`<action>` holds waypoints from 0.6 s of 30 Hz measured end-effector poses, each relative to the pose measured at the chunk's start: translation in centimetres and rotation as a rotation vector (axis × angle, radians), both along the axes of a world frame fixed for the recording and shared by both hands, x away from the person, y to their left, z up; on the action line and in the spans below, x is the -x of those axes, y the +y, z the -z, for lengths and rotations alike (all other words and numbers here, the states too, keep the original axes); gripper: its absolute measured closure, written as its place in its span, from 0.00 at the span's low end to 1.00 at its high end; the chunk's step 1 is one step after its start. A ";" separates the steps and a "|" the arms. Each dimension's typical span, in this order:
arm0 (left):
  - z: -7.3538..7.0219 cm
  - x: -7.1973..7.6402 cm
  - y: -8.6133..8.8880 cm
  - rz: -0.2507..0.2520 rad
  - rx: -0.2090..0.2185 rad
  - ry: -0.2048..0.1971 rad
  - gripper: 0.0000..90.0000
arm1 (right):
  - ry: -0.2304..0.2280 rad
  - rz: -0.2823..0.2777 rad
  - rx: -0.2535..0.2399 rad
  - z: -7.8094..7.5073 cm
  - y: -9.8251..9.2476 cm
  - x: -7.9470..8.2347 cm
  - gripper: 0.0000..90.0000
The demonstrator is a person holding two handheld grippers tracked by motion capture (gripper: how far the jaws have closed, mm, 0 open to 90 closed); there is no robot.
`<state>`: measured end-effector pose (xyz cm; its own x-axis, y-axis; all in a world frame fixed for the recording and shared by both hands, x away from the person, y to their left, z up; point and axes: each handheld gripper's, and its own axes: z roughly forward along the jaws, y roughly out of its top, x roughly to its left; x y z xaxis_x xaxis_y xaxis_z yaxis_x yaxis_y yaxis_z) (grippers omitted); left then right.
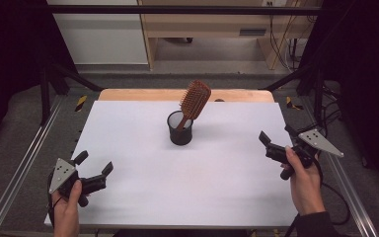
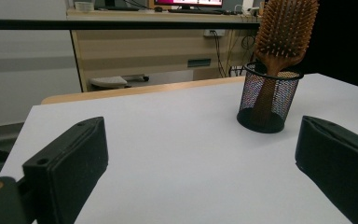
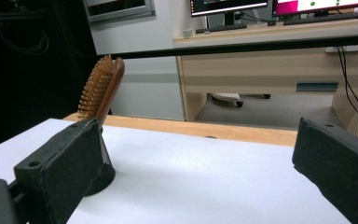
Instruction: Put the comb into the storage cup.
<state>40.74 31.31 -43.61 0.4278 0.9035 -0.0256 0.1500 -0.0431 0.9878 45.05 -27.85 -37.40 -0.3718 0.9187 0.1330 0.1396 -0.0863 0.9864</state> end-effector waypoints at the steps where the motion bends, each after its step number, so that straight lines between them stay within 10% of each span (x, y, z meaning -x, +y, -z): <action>1: 0.0 0.0 0.0 0.000 0.000 0.000 0.03 | 0.004 0.002 -0.001 0.2 -0.1 0.1 0.03; 18: 0.0 0.0 -0.1 0.008 -0.010 -0.003 0.03 | 0.027 0.046 0.000 3.6 -1.8 1.7 0.03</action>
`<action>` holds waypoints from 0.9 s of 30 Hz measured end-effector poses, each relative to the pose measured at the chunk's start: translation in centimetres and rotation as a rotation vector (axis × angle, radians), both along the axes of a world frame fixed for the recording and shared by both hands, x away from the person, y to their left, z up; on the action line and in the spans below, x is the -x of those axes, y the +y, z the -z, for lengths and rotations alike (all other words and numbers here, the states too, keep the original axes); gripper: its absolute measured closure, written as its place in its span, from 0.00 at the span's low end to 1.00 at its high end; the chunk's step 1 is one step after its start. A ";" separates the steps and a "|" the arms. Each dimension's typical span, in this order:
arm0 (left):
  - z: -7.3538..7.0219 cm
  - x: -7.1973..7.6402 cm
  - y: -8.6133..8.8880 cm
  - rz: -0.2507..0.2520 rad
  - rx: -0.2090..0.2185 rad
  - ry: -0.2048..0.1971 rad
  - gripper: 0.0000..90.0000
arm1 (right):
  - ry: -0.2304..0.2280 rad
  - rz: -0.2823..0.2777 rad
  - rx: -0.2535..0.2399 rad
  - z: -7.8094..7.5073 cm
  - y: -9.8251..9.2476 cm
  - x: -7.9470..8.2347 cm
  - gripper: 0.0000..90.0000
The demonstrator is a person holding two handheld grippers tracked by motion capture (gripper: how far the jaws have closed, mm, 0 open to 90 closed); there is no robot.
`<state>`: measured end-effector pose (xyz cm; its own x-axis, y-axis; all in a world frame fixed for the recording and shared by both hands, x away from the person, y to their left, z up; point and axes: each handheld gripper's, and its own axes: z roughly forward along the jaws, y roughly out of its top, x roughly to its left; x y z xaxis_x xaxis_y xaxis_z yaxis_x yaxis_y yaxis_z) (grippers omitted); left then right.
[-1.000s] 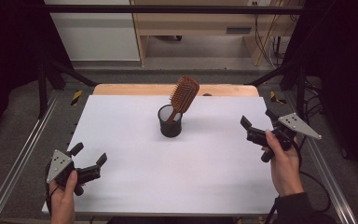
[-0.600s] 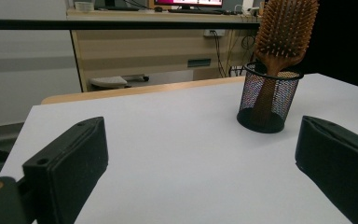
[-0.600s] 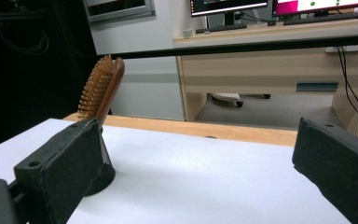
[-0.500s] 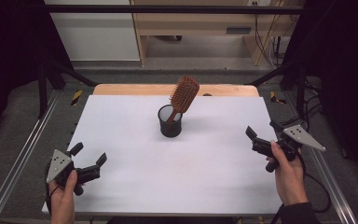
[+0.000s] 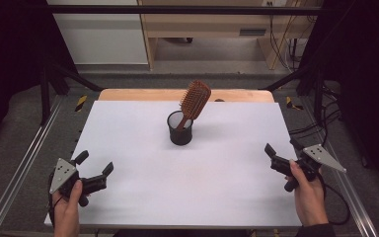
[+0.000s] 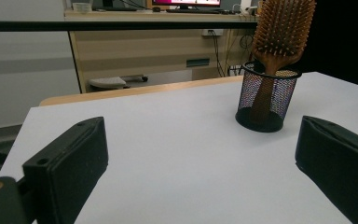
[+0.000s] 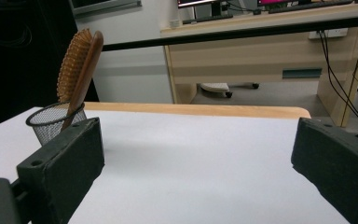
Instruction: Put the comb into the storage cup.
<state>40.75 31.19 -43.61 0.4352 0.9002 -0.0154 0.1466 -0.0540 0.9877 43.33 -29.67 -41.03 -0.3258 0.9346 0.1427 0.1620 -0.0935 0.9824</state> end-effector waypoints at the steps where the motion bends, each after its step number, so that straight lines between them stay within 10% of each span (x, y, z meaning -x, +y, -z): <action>1: 0.0 0.0 0.0 0.000 0.000 0.000 0.03 | 0.001 0.002 -0.004 0.2 0.0 0.1 0.03; 27: 0.0 0.0 0.0 0.004 -0.002 -0.001 0.03 | 0.027 -0.051 0.040 3.0 0.8 1.2 0.04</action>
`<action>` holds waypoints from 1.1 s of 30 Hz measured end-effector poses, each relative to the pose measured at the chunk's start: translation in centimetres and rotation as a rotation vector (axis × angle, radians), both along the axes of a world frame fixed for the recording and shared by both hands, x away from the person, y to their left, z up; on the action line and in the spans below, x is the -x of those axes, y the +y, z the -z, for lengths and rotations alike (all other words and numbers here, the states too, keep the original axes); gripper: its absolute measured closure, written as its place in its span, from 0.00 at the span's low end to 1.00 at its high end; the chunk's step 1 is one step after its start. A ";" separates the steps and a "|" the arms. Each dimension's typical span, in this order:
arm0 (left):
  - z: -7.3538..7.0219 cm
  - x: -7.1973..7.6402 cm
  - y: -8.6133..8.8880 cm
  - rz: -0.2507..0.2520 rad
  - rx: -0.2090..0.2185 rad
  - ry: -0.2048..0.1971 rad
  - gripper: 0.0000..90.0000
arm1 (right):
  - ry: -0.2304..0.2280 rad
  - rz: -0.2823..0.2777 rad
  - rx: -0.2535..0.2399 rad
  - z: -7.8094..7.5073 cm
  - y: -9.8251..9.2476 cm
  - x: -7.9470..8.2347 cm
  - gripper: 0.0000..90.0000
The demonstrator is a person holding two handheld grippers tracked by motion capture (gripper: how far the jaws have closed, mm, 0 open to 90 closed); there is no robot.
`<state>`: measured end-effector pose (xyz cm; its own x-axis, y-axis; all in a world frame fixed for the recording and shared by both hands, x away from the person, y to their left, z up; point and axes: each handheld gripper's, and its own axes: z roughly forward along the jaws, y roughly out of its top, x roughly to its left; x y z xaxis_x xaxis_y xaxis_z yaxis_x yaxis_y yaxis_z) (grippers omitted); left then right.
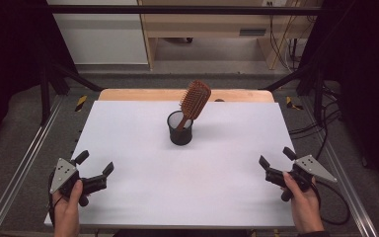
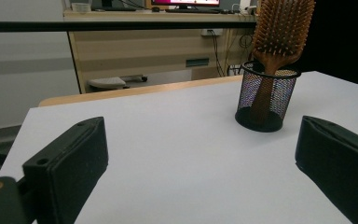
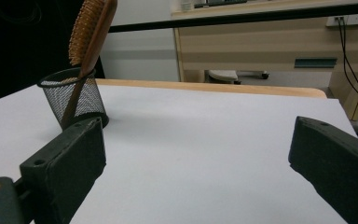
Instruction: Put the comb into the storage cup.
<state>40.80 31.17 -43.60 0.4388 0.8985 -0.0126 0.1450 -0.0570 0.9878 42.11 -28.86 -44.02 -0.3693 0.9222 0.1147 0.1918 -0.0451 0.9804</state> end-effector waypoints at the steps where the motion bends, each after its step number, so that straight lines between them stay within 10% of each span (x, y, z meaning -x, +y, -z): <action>1: 0.0 0.0 0.0 0.001 0.000 0.000 0.03 | 0.003 -0.003 0.004 0.1 0.1 0.0 0.04; 33: -0.1 0.0 -0.2 0.019 -0.003 -0.009 0.03 | -0.023 -0.152 0.075 1.4 4.4 -0.1 0.03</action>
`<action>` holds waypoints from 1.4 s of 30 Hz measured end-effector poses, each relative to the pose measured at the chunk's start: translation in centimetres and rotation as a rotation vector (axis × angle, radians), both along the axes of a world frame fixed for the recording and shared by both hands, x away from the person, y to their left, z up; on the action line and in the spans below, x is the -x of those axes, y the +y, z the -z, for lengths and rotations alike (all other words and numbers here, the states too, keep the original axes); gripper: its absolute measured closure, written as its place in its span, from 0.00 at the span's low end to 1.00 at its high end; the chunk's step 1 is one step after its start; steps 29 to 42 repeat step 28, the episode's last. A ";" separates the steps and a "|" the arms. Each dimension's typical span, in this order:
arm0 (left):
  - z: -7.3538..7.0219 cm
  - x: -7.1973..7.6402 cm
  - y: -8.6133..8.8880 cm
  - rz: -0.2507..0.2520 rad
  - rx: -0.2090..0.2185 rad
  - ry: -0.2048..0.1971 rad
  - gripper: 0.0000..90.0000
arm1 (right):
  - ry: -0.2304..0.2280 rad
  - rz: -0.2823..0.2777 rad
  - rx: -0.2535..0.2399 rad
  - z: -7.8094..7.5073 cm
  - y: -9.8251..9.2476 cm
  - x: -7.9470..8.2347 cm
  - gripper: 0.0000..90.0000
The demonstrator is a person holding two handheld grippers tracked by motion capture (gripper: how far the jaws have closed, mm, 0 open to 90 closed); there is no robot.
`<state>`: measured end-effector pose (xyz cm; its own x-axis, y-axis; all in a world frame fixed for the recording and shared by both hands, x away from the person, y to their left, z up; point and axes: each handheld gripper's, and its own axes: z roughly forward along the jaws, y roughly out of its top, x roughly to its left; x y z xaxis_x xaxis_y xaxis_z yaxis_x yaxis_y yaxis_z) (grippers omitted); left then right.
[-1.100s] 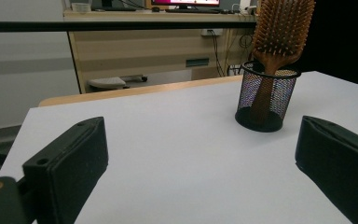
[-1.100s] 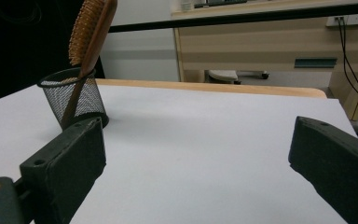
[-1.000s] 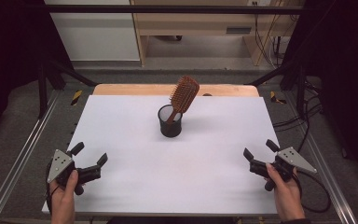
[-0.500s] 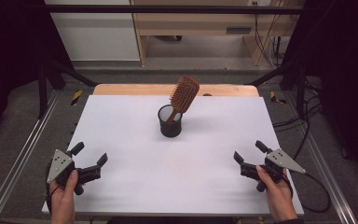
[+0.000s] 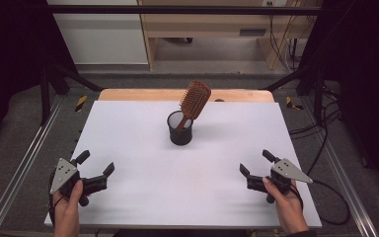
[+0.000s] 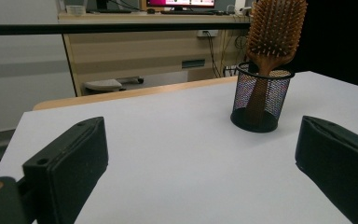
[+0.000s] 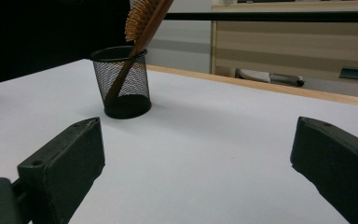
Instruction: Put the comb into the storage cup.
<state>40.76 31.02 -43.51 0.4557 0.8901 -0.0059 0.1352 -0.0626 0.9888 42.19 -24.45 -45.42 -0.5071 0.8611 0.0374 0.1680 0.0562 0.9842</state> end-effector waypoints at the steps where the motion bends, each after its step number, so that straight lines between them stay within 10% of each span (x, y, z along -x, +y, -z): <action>1: 0.0 0.0 0.0 0.001 0.000 0.000 0.03 | 0.002 -0.004 0.000 0.0 0.1 0.0 0.03; 42: 0.0 0.2 -1.1 0.065 -0.005 -0.008 0.03 | -0.008 -0.023 0.002 0.8 1.7 -1.1 0.03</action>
